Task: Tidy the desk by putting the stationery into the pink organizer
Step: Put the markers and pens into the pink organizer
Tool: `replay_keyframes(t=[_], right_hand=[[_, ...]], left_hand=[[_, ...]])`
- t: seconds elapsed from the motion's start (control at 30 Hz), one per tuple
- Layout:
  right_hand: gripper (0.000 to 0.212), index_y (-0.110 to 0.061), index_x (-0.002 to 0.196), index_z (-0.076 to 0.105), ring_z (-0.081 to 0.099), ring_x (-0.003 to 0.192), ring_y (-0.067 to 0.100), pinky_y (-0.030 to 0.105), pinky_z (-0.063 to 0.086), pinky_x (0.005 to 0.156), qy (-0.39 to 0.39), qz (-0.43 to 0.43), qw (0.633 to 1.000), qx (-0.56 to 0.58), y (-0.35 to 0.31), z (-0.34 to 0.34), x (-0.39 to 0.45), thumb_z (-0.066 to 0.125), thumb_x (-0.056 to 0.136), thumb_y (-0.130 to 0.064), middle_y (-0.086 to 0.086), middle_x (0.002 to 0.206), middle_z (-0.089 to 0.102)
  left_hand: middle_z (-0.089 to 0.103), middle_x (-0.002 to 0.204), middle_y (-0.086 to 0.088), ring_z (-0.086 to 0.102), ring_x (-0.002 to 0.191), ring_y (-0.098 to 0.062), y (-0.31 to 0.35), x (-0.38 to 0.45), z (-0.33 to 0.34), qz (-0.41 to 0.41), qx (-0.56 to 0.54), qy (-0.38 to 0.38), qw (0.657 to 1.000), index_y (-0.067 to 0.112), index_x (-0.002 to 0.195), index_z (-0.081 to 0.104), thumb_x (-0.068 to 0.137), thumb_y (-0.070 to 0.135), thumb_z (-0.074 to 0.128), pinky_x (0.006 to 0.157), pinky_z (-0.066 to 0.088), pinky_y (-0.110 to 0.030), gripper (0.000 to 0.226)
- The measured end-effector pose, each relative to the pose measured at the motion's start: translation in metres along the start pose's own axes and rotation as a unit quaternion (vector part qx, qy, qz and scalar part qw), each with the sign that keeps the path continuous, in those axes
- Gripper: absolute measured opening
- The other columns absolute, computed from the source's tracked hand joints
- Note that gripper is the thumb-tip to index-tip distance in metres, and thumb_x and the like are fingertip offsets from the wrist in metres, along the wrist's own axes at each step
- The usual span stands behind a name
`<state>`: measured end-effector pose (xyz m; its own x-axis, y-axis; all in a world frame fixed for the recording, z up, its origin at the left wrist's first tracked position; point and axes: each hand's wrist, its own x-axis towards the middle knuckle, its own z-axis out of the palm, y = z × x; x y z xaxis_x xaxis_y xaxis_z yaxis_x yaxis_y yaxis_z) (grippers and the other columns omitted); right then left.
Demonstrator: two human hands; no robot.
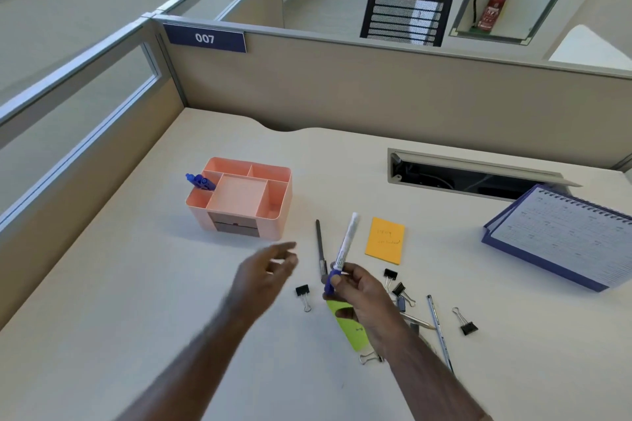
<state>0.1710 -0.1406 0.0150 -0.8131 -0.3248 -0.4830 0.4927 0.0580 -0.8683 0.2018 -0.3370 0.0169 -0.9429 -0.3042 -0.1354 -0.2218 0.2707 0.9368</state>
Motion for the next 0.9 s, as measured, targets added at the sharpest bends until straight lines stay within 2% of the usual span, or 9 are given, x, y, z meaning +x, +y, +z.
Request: replay_keyframes(t=[0.07, 0.13, 0.23, 0.37, 0.5, 0.6, 0.67, 0.77, 0.9], right_hand=[[0.018, -0.018, 0.11, 0.061, 0.071, 0.096, 0.014, 0.029, 0.051, 0.065, 0.0, -0.035, 0.999, 0.0, -0.01, 0.006, -0.001, 0.063, 0.091, -0.02, -0.004, 0.103, 0.076], [0.016, -0.021, 0.104, 0.063, 0.069, 0.097, 0.014, 0.03, 0.051, 0.066, 0.013, -0.059, 0.998, 0.007, -0.015, 0.012, 0.0, 0.067, 0.089, -0.021, 0.0, 0.104, 0.074], [0.014, -0.024, 0.1, 0.065, 0.068, 0.088, 0.01, 0.028, 0.05, 0.064, 0.02, -0.083, 0.996, 0.012, -0.017, 0.02, 0.0, 0.069, 0.087, -0.02, 0.0, 0.098, 0.071], [0.015, -0.024, 0.1, 0.067, 0.067, 0.081, 0.008, 0.028, 0.051, 0.063, 0.016, -0.1, 0.995, 0.005, -0.017, 0.023, 0.003, 0.069, 0.087, -0.019, -0.005, 0.088, 0.07], [0.018, -0.026, 0.102, 0.067, 0.063, 0.08, 0.011, 0.025, 0.049, 0.058, 0.028, -0.085, 0.995, -0.054, -0.012, 0.01, 0.007, 0.07, 0.086, -0.019, -0.003, 0.092, 0.07], [0.019, -0.027, 0.105, 0.066, 0.063, 0.076, 0.01, 0.028, 0.048, 0.058, 0.054, -0.056, 0.995, -0.065, -0.003, -0.009, 0.008, 0.065, 0.089, -0.016, -0.006, 0.089, 0.066], [0.017, -0.027, 0.103, 0.067, 0.063, 0.074, 0.009, 0.028, 0.049, 0.058, 0.072, -0.049, 0.994, -0.061, 0.001, -0.021, 0.007, 0.063, 0.091, -0.015, -0.005, 0.088, 0.065], [0.015, -0.023, 0.102, 0.068, 0.062, 0.072, 0.01, 0.027, 0.048, 0.056, 0.095, -0.044, 0.993, -0.047, 0.005, -0.033, 0.005, 0.062, 0.091, -0.014, -0.002, 0.088, 0.066], [0.014, -0.022, 0.1, 0.069, 0.062, 0.074, 0.013, 0.03, 0.047, 0.058, 0.118, -0.045, 0.991, -0.034, 0.005, -0.045, 0.004, 0.063, 0.091, -0.014, 0.0, 0.086, 0.067]], left_hand=[[0.076, 0.097, -0.002, 0.072, 0.086, -0.024, 0.003, -0.012, 0.013, -0.041, -0.088, -0.044, 0.994, 0.034, 0.104, 0.07, 0.09, 0.017, 0.07, 0.077, 0.059, -0.032, 0.022], [0.076, 0.099, -0.007, 0.072, 0.091, -0.028, 0.009, -0.019, 0.02, -0.057, -0.156, -0.05, 0.985, 0.022, 0.106, 0.073, 0.091, 0.013, 0.067, 0.082, 0.059, -0.037, 0.019], [0.076, 0.098, -0.012, 0.072, 0.094, -0.027, 0.016, -0.022, 0.023, -0.066, -0.219, -0.052, 0.972, 0.009, 0.11, 0.072, 0.095, 0.009, 0.06, 0.083, 0.058, -0.037, 0.02], [0.076, 0.095, -0.017, 0.071, 0.089, -0.028, 0.023, -0.019, 0.017, -0.087, -0.256, -0.027, 0.962, 0.004, 0.108, 0.071, 0.092, 0.005, 0.061, 0.081, 0.059, -0.035, 0.018], [0.076, 0.085, -0.01, 0.07, 0.083, -0.023, 0.031, 0.005, -0.019, -0.044, -0.25, 0.038, 0.967, 0.005, 0.099, 0.07, 0.09, -0.001, 0.061, 0.074, 0.059, -0.026, 0.014], [0.075, 0.072, 0.005, 0.069, 0.07, -0.009, 0.041, 0.033, -0.07, 0.028, -0.164, 0.122, 0.979, 0.013, 0.096, 0.072, 0.089, 0.004, 0.065, 0.069, 0.055, -0.015, 0.013], [0.072, 0.066, 0.014, 0.067, 0.064, 0.0, 0.045, 0.052, -0.108, 0.081, -0.045, 0.202, 0.975, 0.015, 0.1, 0.072, 0.09, 0.012, 0.068, 0.064, 0.051, -0.012, 0.011], [0.075, 0.087, 0.0, 0.07, 0.074, -0.018, 0.048, 0.074, -0.155, 0.145, 0.17, 0.306, 0.926, 0.015, 0.108, 0.074, 0.09, 0.028, 0.068, 0.066, 0.052, -0.024, 0.023], [0.074, 0.099, -0.014, 0.066, 0.079, -0.031, 0.054, 0.086, -0.169, 0.175, 0.361, 0.338, 0.851, 0.01, 0.109, 0.075, 0.093, 0.028, 0.064, 0.063, 0.046, -0.032, 0.027]])
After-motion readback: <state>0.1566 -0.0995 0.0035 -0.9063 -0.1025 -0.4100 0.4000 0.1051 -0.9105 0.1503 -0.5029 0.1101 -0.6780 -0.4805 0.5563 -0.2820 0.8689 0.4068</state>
